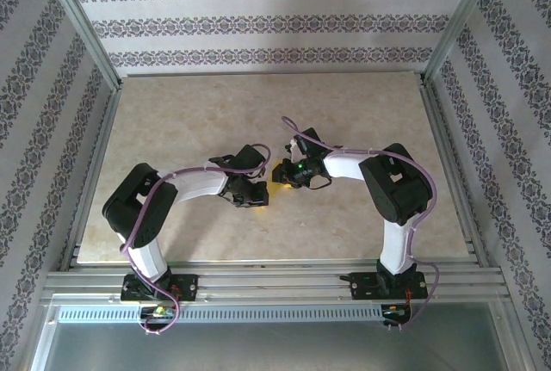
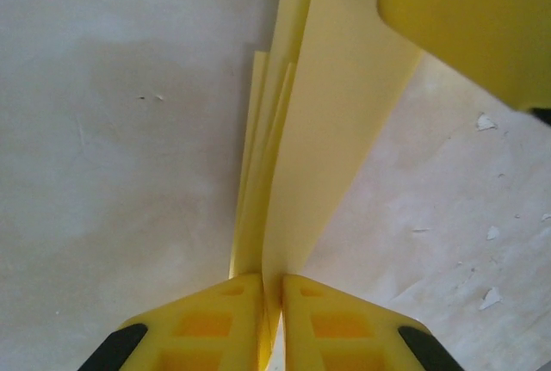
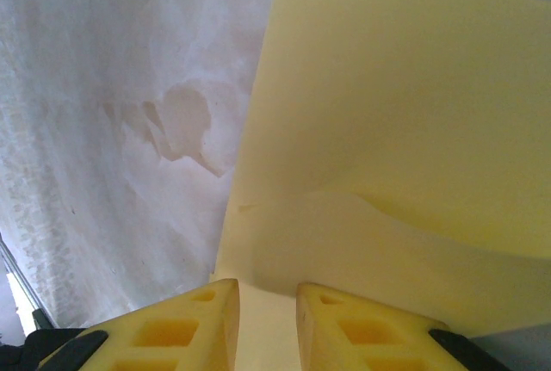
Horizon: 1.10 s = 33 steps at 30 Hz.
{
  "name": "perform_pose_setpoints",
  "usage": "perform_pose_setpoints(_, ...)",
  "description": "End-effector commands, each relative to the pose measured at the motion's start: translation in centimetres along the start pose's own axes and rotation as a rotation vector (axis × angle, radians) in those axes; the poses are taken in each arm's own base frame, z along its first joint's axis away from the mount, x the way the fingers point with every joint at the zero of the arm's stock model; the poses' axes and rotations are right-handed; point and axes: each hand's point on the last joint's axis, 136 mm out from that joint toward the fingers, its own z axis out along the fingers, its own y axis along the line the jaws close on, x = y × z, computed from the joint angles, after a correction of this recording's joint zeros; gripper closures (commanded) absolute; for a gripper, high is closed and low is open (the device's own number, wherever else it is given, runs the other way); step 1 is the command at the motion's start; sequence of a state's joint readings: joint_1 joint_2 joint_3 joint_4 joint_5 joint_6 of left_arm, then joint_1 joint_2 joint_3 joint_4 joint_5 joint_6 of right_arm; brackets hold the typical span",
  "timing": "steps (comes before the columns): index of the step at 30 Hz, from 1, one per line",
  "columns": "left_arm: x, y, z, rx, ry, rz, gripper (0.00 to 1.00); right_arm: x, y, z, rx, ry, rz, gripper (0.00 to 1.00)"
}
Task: Fold a paper plane with a square sheet of paper (pick it up from the middle)
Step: Fold the wing for the fifth time at the center of the table.
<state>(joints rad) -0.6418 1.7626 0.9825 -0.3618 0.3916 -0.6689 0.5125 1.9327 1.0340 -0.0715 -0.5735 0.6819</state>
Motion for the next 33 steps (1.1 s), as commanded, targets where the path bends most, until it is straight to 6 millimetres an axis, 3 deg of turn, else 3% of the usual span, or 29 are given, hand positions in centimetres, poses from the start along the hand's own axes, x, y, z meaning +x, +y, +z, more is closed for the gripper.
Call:
perform_pose_setpoints(1, 1.0, 0.1, 0.5, -0.018, 0.048, 0.017, 0.85, 1.3, -6.2, 1.9, 0.19, 0.017, 0.068, 0.69)
perform_pose_setpoints(6, 1.2, 0.5, 0.8, -0.033, 0.055, 0.009, 0.9, 1.3, -6.2, 1.9, 0.192, 0.017, 0.068, 0.69)
perform_pose_setpoints(10, 1.3, 0.4, 0.0, -0.036, 0.046, 0.01, 0.82, 1.3, -6.3, 1.9, 0.195, 0.018, 0.072, 0.69)
perform_pose_setpoints(16, 1.7, 0.6, -1.2, -0.042, 0.032, 0.008, 0.81, 1.2, -6.1, 1.9, 0.193, 0.017, 0.069, 0.69)
perform_pose_setpoints(33, 3.0, 2.5, 0.2, -0.109, 0.096, -0.007, 0.87, 1.2, -6.1, 1.9, 0.193, 0.016, 0.07, 0.69)
